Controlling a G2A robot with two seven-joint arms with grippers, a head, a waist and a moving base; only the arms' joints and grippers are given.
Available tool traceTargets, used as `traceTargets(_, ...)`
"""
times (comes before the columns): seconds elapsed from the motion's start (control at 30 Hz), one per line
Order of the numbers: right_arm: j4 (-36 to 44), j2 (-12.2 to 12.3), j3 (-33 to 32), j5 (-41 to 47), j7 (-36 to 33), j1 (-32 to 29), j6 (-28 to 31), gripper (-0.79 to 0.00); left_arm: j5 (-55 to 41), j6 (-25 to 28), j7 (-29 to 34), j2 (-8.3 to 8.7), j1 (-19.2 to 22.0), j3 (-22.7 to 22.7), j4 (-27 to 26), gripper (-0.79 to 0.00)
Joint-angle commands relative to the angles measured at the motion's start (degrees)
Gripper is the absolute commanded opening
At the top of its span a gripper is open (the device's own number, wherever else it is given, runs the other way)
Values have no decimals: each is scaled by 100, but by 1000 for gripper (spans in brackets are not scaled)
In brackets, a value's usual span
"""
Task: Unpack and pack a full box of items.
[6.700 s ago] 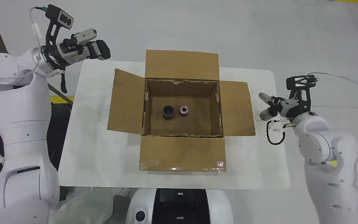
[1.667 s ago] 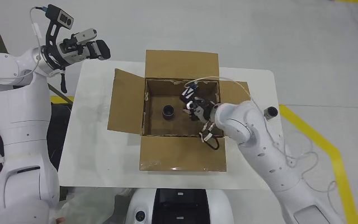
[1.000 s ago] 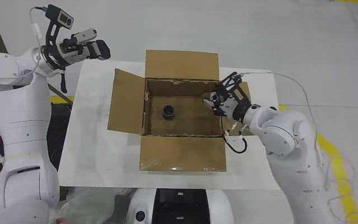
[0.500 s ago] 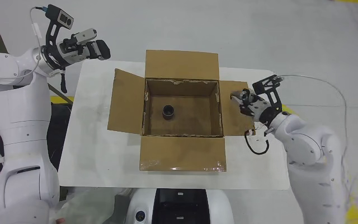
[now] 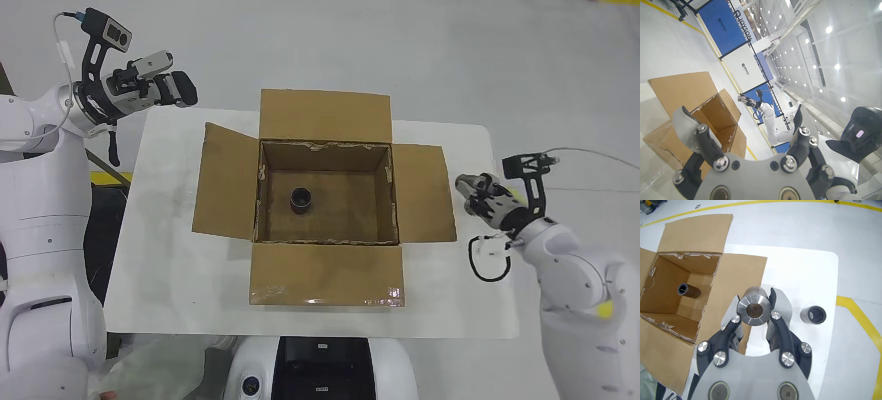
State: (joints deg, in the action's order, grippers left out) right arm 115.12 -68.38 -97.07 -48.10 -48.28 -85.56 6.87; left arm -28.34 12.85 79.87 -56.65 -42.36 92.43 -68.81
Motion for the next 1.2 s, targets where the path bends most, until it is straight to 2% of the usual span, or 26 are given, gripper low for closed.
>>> traceTargets(0.0,-18,10,-87,-50,17,-63,-121,-785,0,0,0,0,0,0,0,0)
traceTargets(0.3,-231,57,-171,-333,-92,-251,-300,-785,0,0,0,0,0,0,0,0)
traceTargets(0.7,-672,118,55,-817,-318,-277,-175,-773,0,0,0,0,0,0,0,0)
traceTargets(1.17,-1367,140,419,-1503,-388,59,-604,-785,0,0,0,0,0,0,0,0)
